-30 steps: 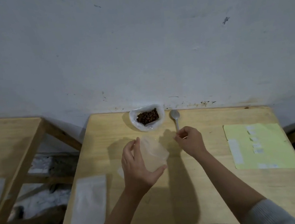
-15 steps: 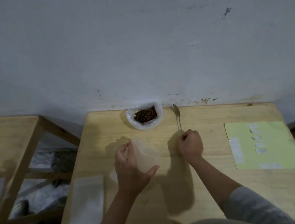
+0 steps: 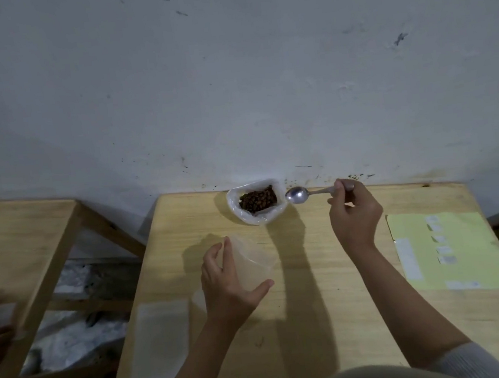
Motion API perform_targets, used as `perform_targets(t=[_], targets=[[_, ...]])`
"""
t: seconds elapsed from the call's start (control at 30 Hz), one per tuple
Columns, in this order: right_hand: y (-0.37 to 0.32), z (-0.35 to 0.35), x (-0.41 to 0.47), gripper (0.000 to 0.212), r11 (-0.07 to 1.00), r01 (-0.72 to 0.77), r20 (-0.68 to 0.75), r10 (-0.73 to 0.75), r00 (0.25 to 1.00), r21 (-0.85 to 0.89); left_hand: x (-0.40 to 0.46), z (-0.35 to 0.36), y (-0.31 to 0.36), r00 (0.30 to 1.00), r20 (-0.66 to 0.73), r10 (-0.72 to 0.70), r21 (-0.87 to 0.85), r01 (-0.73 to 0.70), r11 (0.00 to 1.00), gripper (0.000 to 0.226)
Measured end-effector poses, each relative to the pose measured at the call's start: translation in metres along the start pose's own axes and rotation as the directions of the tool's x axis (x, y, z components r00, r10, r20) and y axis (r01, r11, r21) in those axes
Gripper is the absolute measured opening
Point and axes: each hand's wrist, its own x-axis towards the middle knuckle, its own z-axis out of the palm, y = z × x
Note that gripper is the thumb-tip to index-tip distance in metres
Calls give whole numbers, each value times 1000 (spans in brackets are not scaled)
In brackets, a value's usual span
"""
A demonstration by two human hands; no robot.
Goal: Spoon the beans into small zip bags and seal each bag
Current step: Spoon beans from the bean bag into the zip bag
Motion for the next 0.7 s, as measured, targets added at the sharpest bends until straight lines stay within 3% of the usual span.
perform_targets(t=[0.23, 0.37, 0.43, 0.5, 0.6, 0.7], targets=[[-10, 39, -2, 15, 990, 126, 79, -121, 989, -62, 6, 0, 0, 1000, 16, -23, -17, 23, 1000, 115], [2, 62, -9, 17, 983, 115, 144, -94, 985, -144, 7, -1, -3, 1000, 3, -14, 0, 14, 1000, 116], [6, 68, -13, 17, 986, 29, 132, -7, 991, -166, 8, 0, -6, 1000, -12, 1, 25, 0, 1000, 115], [10, 72, -15, 19, 972, -160, 88, 177, 980, -173, 10, 0, -7, 1000, -15, -6, 35, 6, 999, 115], [18, 73, -15, 20, 900, -423, 9, 426, 905, -105, 11, 0, -10, 1000, -12, 6, 46, -6, 999, 115], [19, 68, -14, 18, 840, -543, -33, 543, 839, -2, 14, 1, -12, 1000, 9, 26, 59, -26, 998, 114]])
